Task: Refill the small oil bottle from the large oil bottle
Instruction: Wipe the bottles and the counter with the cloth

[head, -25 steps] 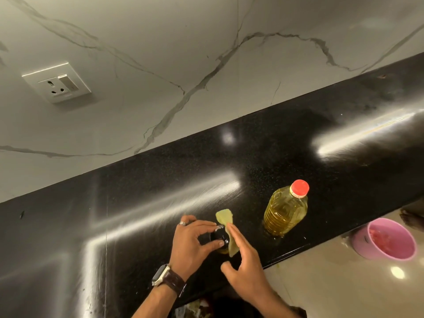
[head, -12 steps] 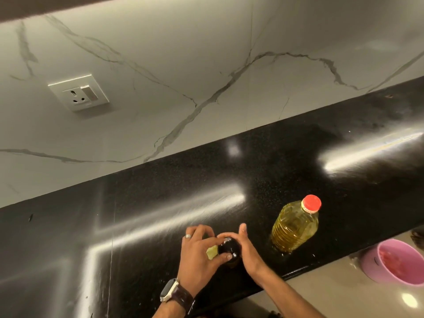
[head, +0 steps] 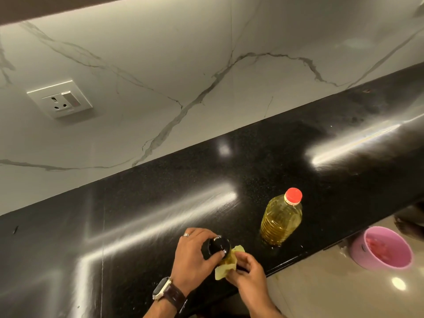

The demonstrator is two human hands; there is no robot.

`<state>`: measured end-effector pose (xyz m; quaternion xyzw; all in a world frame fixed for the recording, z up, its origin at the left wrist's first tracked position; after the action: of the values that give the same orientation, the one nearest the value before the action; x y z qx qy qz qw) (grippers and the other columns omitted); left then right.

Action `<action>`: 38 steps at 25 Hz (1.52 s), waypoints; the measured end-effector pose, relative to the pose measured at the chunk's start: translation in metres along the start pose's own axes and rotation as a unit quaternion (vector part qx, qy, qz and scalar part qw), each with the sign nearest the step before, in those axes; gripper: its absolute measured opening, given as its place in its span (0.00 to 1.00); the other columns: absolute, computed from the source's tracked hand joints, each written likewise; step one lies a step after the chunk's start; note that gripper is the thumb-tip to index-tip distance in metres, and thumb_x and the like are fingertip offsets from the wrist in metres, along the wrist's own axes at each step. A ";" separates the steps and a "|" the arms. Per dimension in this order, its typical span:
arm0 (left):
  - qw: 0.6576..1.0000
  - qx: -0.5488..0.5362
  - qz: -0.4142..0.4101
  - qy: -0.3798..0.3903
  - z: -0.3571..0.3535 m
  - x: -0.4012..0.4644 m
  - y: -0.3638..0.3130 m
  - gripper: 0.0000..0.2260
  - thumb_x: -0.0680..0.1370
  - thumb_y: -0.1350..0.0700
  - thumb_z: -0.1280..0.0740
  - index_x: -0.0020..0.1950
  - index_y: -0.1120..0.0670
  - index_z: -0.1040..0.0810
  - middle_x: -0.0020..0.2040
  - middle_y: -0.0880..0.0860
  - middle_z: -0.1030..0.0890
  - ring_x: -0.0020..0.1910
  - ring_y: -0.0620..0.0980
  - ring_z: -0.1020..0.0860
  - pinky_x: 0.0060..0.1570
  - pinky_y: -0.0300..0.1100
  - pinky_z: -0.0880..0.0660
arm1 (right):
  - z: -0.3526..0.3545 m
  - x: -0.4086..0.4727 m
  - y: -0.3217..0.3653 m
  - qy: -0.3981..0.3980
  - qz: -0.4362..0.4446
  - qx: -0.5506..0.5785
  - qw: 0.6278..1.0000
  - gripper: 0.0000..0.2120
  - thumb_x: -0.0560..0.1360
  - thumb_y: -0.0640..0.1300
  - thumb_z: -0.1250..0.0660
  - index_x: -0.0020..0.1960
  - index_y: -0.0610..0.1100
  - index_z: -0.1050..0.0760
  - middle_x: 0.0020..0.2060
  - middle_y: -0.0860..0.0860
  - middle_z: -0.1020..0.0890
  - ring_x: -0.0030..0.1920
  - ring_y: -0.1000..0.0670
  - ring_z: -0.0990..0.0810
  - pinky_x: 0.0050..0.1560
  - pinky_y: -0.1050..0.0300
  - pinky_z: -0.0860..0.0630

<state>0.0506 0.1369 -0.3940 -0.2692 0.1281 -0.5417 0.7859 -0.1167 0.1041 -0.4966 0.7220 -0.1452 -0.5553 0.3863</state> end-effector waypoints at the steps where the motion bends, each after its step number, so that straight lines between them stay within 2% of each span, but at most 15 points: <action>1: 1.000 0.003 -0.003 0.008 -0.001 0.001 -0.003 0.21 0.69 0.32 0.29 0.59 0.38 0.21 0.55 0.33 0.22 0.57 0.37 0.28 0.58 0.44 0.27 | 0.004 0.000 0.002 -0.003 0.003 0.007 1.000 0.23 0.72 0.29 0.24 0.60 0.49 0.21 0.56 0.49 0.16 0.57 0.47 0.16 0.53 0.48 0.15; 4: 0.997 0.070 -0.009 0.039 -0.006 0.007 -0.011 0.30 0.66 0.29 0.29 0.64 0.41 0.22 0.57 0.37 0.23 0.56 0.40 0.27 0.57 0.40 0.27 | 0.014 0.001 0.008 -0.026 0.048 -0.051 0.997 0.16 0.74 0.34 0.24 0.54 0.53 0.18 0.51 0.52 0.13 0.52 0.50 0.14 0.47 0.54 0.14; 6: 0.993 0.098 -0.010 0.062 -0.008 0.013 -0.015 0.30 0.66 0.29 0.31 0.64 0.42 0.22 0.56 0.38 0.24 0.55 0.41 0.27 0.55 0.40 0.25 | 0.022 -0.001 0.009 -0.045 0.076 -0.083 0.993 0.14 0.74 0.37 0.23 0.50 0.56 0.17 0.48 0.56 0.13 0.51 0.54 0.15 0.50 0.56 0.15; 8: 0.991 0.099 -0.015 0.092 -0.012 0.019 -0.015 0.29 0.67 0.30 0.31 0.64 0.43 0.23 0.57 0.39 0.24 0.54 0.41 0.26 0.55 0.38 0.25 | 0.031 -0.002 0.007 -0.054 0.087 -0.086 0.991 0.14 0.74 0.37 0.22 0.51 0.56 0.17 0.49 0.60 0.14 0.53 0.58 0.18 0.51 0.64 0.21; 10: 0.985 0.106 -0.041 0.128 -0.014 0.024 -0.013 0.28 0.69 0.35 0.28 0.66 0.44 0.24 0.59 0.41 0.24 0.57 0.43 0.26 0.56 0.37 0.25 | 0.036 -0.001 0.002 -0.050 0.078 -0.073 0.993 0.14 0.73 0.38 0.22 0.52 0.55 0.17 0.48 0.61 0.14 0.53 0.61 0.18 0.47 0.70 0.26; 13: 0.962 0.143 -0.136 0.189 -0.015 0.030 -0.020 0.25 0.72 0.45 0.25 0.68 0.43 0.25 0.64 0.42 0.23 0.63 0.44 0.26 0.59 0.37 0.27 | 0.043 0.000 -0.003 -0.053 0.069 -0.054 0.995 0.14 0.74 0.36 0.23 0.49 0.56 0.17 0.44 0.66 0.14 0.49 0.61 0.15 0.43 0.72 0.23; 16: 0.934 0.180 -0.215 0.223 -0.018 0.031 -0.029 0.27 0.74 0.57 0.26 0.70 0.40 0.26 0.69 0.40 0.24 0.69 0.44 0.30 0.64 0.43 0.27 | 0.047 0.000 0.003 -0.063 0.089 -0.025 0.994 0.16 0.74 0.33 0.24 0.51 0.55 0.17 0.46 0.64 0.13 0.51 0.61 0.15 0.42 0.69 0.20; 18: 0.939 0.158 -0.193 0.238 -0.017 0.026 -0.025 0.32 0.72 0.53 0.25 0.74 0.38 0.31 0.73 0.38 0.29 0.74 0.40 0.36 0.68 0.42 0.31 | 0.045 -0.002 0.015 -0.062 0.123 -0.020 0.990 0.18 0.73 0.36 0.23 0.55 0.55 0.19 0.49 0.63 0.13 0.53 0.61 0.15 0.45 0.67 0.19; 20: 0.970 0.071 -0.107 0.206 -0.008 0.019 -0.014 0.38 0.70 0.44 0.22 0.77 0.37 0.34 0.74 0.35 0.32 0.73 0.36 0.36 0.70 0.39 0.32 | 0.040 -0.002 0.030 -0.056 0.159 -0.027 0.985 0.19 0.73 0.38 0.21 0.58 0.56 0.20 0.50 0.62 0.13 0.53 0.61 0.15 0.47 0.66 0.18; 22: 0.993 -0.047 -0.005 0.107 0.008 0.009 0.000 0.36 0.69 0.45 0.19 0.74 0.38 0.28 0.67 0.36 0.25 0.66 0.37 0.26 0.61 0.36 0.23 | 0.032 0.000 0.044 -0.059 0.200 -0.051 0.977 0.17 0.73 0.38 0.22 0.56 0.55 0.18 0.50 0.62 0.13 0.54 0.60 0.15 0.52 0.64 0.18; 24: 0.992 -0.112 0.054 0.025 0.012 0.000 0.009 0.27 0.68 0.54 0.16 0.64 0.42 0.18 0.55 0.38 0.17 0.55 0.40 0.18 0.50 0.38 0.18 | 0.018 0.001 0.057 -0.049 0.241 -0.083 0.966 0.19 0.75 0.34 0.24 0.57 0.57 0.17 0.52 0.64 0.14 0.56 0.61 0.16 0.57 0.65 0.19; 27: 0.989 -0.122 0.084 -0.009 0.011 -0.003 0.006 0.19 0.68 0.60 0.17 0.54 0.41 0.14 0.50 0.40 0.15 0.49 0.39 0.16 0.49 0.41 0.17 | -0.015 -0.001 0.061 0.030 0.277 -0.148 0.949 0.30 0.77 0.26 0.35 0.69 0.55 0.22 0.62 0.68 0.19 0.67 0.65 0.23 0.68 0.68 0.27; 31: 0.989 -0.116 0.094 0.003 0.010 -0.001 0.006 0.16 0.69 0.58 0.17 0.53 0.45 0.13 0.49 0.40 0.16 0.49 0.39 0.17 0.49 0.41 0.17 | -0.027 0.008 0.042 0.087 0.249 -0.211 0.941 0.33 0.79 0.25 0.40 0.80 0.46 0.35 0.75 0.58 0.28 0.76 0.61 0.33 0.77 0.65 0.37; 34: 0.990 -0.103 0.092 0.009 0.010 -0.001 0.005 0.16 0.68 0.57 0.17 0.53 0.45 0.13 0.48 0.39 0.16 0.48 0.39 0.18 0.49 0.42 0.18 | -0.019 -0.001 0.018 0.066 0.219 -0.208 0.951 0.33 0.81 0.28 0.40 0.80 0.51 0.39 0.76 0.61 0.30 0.78 0.61 0.35 0.78 0.65 0.41; 38: 0.991 -0.094 0.096 0.008 0.012 0.001 0.008 0.16 0.68 0.55 0.17 0.51 0.41 0.14 0.46 0.37 0.16 0.47 0.41 0.19 0.48 0.45 0.20 | -0.007 -0.013 0.042 0.030 0.310 -0.207 0.927 0.33 0.78 0.25 0.39 0.74 0.55 0.28 0.68 0.69 0.23 0.72 0.64 0.28 0.73 0.64 0.31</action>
<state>0.0629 0.1410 -0.3885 -0.3239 0.2095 -0.4514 0.8046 -0.1053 0.0880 -0.4571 0.5613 -0.2315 -0.4037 0.6844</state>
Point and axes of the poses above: each hand's wrist, its own x-axis towards the middle knuckle, its own z-axis out of the back of the hand, y = z × x, the point moved 8 cm from there along x, towards the middle knuckle
